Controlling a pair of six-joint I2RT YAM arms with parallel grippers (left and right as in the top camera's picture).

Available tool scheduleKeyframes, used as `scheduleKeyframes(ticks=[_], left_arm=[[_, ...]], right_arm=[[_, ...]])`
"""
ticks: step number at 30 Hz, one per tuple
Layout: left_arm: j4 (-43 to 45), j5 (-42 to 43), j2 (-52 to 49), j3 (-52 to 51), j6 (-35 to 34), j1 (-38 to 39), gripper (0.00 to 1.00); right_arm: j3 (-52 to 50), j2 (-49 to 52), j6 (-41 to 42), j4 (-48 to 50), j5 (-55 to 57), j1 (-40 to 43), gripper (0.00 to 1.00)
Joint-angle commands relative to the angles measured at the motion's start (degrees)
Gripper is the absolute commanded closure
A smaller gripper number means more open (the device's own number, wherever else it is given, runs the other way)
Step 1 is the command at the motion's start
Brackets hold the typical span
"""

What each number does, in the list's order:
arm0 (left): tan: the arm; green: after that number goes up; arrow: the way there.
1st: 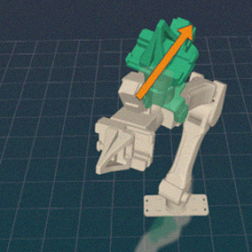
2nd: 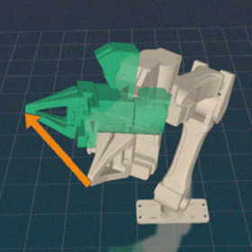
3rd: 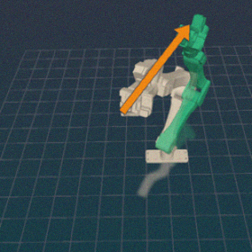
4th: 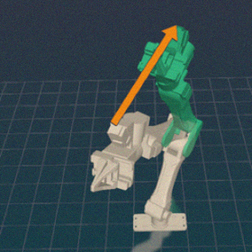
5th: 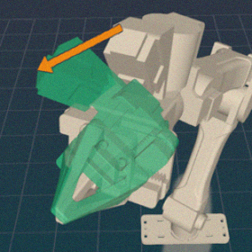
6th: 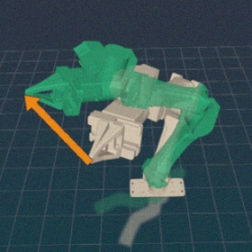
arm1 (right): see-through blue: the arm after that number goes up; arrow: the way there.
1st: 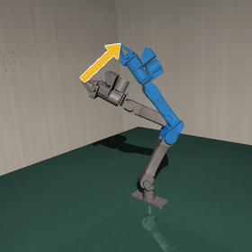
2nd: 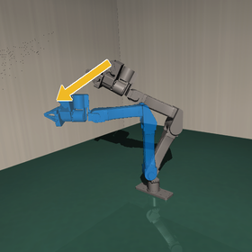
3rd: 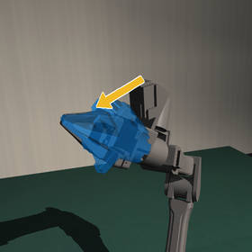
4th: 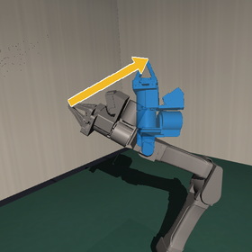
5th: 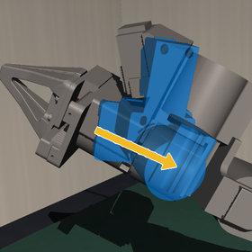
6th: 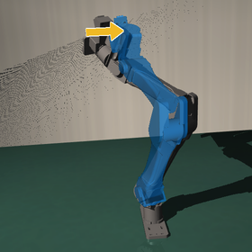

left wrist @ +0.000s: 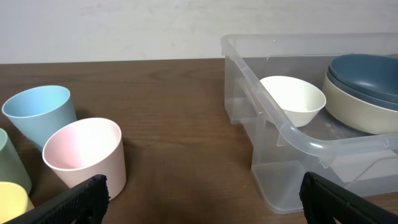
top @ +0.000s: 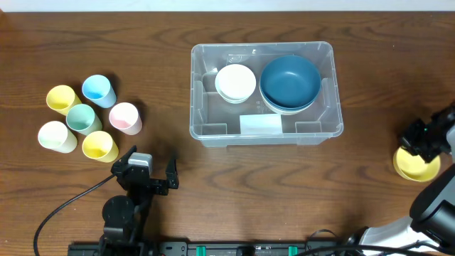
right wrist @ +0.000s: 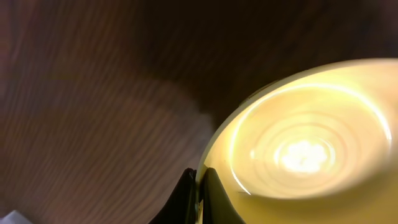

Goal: Pack container
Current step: 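Lift the yellow bowl with the right gripper and carry over bin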

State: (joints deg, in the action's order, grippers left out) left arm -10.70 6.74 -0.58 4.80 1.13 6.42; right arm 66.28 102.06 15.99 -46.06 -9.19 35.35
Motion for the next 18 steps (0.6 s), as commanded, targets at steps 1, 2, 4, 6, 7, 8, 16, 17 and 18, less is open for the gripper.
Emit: scheduleKeyframes(ticks=[1,2,4,6,7,8,16,17,18], left_arm=[[-1.84,0.76,0.35,-0.94,0.13,-0.24,0.02],[-1.84,0.76,0.35,-0.94,0.13,-0.24,0.02],[-1.84,0.76,0.35,-0.94,0.13,-0.24,0.02],[-1.84,0.76,0.35,-0.94,0.13,-0.24,0.02],[-1.84,0.76,0.35,-0.94,0.13,-0.24,0.02],[-1.84,0.76,0.35,-0.94,0.13,-0.24,0.02],[-1.84,0.76,0.35,-0.94,0.13,-0.24,0.02],[-1.84,0.76,0.35,-0.94,0.13,-0.24,0.02],[-1.84,0.76,0.35,-0.94,0.13,-0.24,0.02]], right_arm=[[4.87,0.15,-1.73,-1.53,-4.83,-4.81,0.99],[7.06,0.15,-1.99,-2.80,-4.83,-6.27,0.99],[12.28,0.15,-2.60,-5.97,-4.81,-9.22,0.99],[18.23,0.15,-3.02,-9.31,-5.03,-12.04,0.99],[21.27,0.15,-3.02,-10.99,-5.03,-13.35,0.99],[24.48,0.15,-3.06,-12.72,-5.14,-14.69,0.99],[49.03,0.15,-9.38,-24.55,-7.04,-28.28,0.99],[50.84,0.15,-10.12,-25.09,-7.17,-30.62,0.99],[52.54,0.15,-11.04,-25.29,-7.15,-33.66,0.99]])
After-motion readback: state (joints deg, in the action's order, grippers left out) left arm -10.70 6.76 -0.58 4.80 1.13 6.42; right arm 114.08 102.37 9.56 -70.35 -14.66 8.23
